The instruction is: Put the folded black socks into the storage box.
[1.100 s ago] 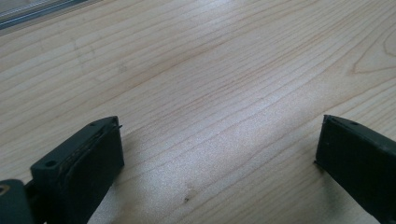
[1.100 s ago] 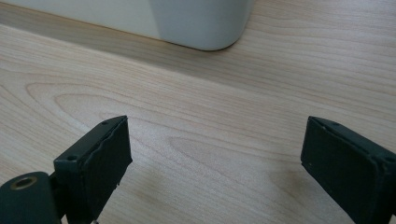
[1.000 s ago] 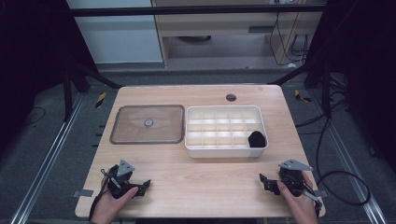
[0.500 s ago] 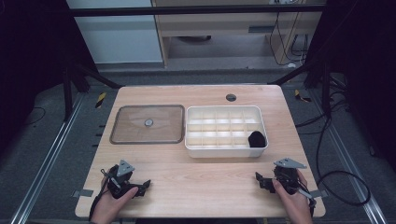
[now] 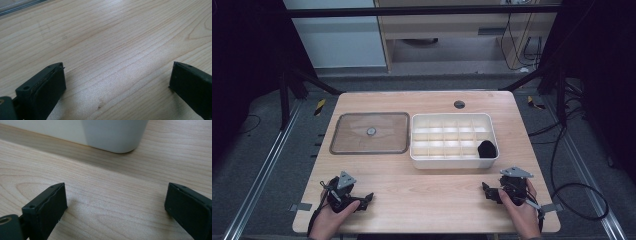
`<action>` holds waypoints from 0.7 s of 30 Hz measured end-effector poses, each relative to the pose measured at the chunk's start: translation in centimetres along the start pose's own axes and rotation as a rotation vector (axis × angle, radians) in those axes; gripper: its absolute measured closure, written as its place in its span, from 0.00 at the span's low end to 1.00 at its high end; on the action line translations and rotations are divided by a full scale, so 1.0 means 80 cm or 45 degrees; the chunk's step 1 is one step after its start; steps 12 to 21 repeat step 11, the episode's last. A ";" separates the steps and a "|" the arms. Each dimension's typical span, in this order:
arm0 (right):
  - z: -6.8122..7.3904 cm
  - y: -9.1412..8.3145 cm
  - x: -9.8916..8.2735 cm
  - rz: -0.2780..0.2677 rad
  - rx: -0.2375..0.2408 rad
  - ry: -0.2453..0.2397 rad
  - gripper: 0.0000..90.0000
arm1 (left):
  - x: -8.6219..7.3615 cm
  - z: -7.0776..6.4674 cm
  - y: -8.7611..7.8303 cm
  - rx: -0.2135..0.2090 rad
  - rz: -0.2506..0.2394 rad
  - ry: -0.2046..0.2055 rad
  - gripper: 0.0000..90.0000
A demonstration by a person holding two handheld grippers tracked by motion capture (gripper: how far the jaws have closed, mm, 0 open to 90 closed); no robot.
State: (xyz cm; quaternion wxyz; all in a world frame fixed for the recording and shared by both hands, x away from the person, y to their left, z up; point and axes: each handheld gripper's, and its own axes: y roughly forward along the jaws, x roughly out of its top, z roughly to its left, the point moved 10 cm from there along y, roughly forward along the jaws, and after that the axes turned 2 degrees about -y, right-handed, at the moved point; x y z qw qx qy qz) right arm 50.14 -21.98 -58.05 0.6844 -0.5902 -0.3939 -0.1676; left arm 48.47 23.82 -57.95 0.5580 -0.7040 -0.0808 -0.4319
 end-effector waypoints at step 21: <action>0.017 0.003 0.001 0.022 -0.010 -0.030 0.01 | 0.004 -0.001 0.004 0.001 -0.021 0.000 0.00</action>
